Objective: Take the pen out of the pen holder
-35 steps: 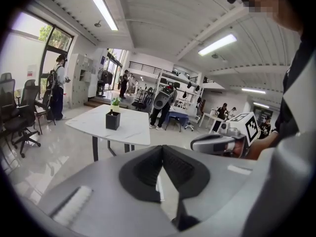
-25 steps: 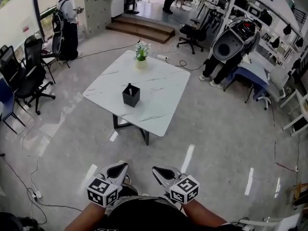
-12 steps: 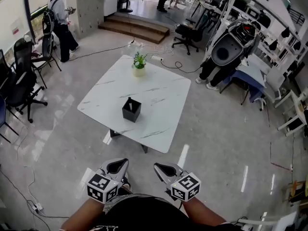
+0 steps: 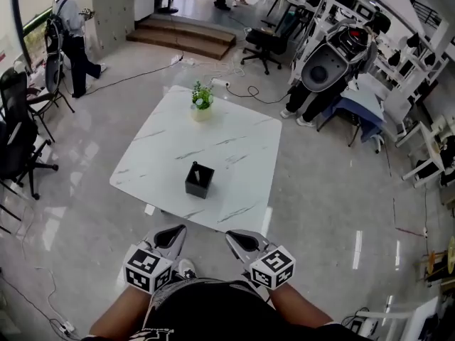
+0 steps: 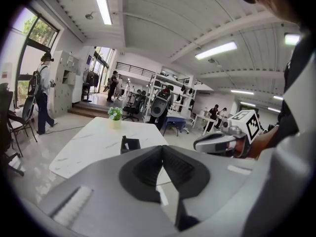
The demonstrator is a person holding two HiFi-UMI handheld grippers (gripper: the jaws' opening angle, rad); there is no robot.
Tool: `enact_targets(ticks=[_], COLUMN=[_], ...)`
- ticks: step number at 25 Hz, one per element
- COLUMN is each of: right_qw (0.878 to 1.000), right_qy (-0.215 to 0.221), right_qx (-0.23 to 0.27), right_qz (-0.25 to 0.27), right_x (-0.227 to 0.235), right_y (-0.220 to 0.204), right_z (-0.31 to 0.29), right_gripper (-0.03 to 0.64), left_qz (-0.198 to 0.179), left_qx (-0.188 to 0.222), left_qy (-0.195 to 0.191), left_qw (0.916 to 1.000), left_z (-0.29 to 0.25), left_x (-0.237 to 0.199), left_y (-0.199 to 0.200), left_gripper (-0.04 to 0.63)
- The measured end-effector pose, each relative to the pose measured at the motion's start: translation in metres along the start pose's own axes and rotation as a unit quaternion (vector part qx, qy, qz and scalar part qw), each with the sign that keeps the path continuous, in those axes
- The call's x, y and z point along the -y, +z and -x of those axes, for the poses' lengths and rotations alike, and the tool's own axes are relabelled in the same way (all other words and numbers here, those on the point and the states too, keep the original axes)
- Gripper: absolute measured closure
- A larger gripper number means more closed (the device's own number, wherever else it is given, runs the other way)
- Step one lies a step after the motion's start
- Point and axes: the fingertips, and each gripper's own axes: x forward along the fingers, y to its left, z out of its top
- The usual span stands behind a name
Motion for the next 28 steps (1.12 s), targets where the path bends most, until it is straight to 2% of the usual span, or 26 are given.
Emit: enact_targets(ticks=[7,13,20,28], right_qw=[1.000,1.000,1.000,0.999], right_qy=[-0.019,-0.026,-0.018,0.022], right_qx=[0.007,0.003,0.004,-0.009], right_qz=[-0.010,-0.009,0.001,0.030], right_x=[0.009,0.016,0.032,0.059], right_y=[0.011,0.016,0.028,0.043], right_z=[-0.043,-0.055,-0.059,-0.067], right_gripper=[0.617,0.617,0.617,0.617], left_qz=[-0.012,-0.009,-0.005,0.006], left_qx=[-0.006,-0.012,-0.009,0.003], left_qy=[-0.018,-0.026,-0.012,0.026], left_qw=[0.9997,0.9996,0.9999,0.9996], left_z=[-0.013,-0.022,-0.028,-0.045], left_x=[-0.044,-0.056,-0.059,-0.056], left_y=[0.006,0.006,0.009,0.022], left_gripper=[0.538,0.538,0.538,0.538])
